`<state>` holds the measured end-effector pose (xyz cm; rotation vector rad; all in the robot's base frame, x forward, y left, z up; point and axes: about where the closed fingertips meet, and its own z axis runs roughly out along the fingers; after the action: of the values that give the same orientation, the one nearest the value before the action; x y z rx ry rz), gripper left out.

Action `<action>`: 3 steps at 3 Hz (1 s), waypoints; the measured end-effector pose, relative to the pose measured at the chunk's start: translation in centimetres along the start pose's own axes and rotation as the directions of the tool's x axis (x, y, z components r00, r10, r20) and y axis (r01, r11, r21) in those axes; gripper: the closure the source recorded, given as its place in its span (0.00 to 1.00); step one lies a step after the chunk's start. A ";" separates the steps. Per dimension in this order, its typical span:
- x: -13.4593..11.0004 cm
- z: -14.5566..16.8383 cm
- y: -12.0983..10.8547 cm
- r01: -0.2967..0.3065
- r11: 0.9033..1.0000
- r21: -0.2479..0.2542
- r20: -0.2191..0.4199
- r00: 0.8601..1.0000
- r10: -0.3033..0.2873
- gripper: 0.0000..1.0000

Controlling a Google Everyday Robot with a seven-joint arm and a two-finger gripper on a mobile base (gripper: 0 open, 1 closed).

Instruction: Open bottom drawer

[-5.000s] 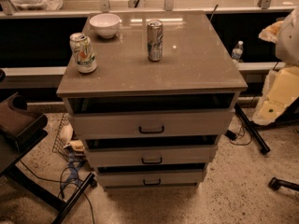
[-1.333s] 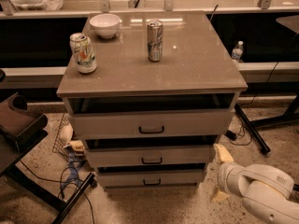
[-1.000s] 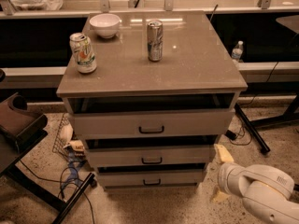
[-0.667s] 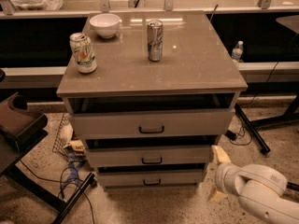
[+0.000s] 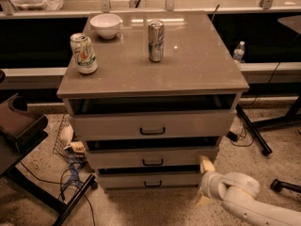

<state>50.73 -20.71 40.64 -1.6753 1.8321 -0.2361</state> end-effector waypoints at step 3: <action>-3.8 16.0 8.5 0.063 0.995 -0.074 0.102 0.993 -0.055 0.00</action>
Offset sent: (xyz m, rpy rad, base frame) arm 0.0182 0.0994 -0.1671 0.0394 0.0330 0.1359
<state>52.56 -11.16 24.95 -1.7636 1.7401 -0.1057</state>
